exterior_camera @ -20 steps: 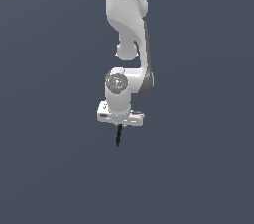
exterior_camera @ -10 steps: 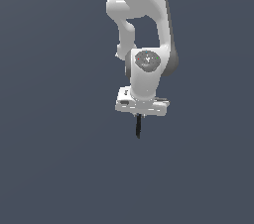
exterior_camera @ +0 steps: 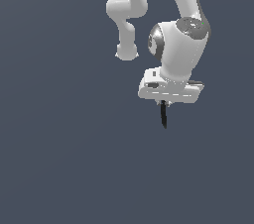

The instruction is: Pick up the object and move it to a goal position.

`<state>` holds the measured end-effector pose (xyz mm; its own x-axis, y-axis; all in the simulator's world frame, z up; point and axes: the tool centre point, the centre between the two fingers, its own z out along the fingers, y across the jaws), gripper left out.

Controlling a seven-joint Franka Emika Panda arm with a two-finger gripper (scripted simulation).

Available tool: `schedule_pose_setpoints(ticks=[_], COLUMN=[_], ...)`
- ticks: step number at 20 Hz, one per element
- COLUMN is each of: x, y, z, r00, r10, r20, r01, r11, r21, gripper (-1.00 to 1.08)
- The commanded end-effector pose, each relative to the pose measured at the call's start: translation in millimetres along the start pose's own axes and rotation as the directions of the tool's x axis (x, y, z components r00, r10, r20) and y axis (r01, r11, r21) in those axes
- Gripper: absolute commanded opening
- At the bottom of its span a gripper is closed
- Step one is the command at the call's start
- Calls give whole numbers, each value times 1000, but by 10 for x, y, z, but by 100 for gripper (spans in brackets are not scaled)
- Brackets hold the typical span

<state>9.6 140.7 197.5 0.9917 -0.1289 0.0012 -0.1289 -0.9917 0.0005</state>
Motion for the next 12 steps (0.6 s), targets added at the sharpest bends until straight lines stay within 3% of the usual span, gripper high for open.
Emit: schedule_pose_setpoints(ticks=[1, 6, 12], x=[-25, -46, -37], y=[-156, -351, -403], z=[-153, -336, -378], r00=[1000, 1000, 1000], r10=[2, 1, 1], r20=[1, 1, 1], r01=[-2, -1, -1], r11=[1000, 1000, 1000], r21=[-1, 0, 1], gripper=[-100, -100, -100])
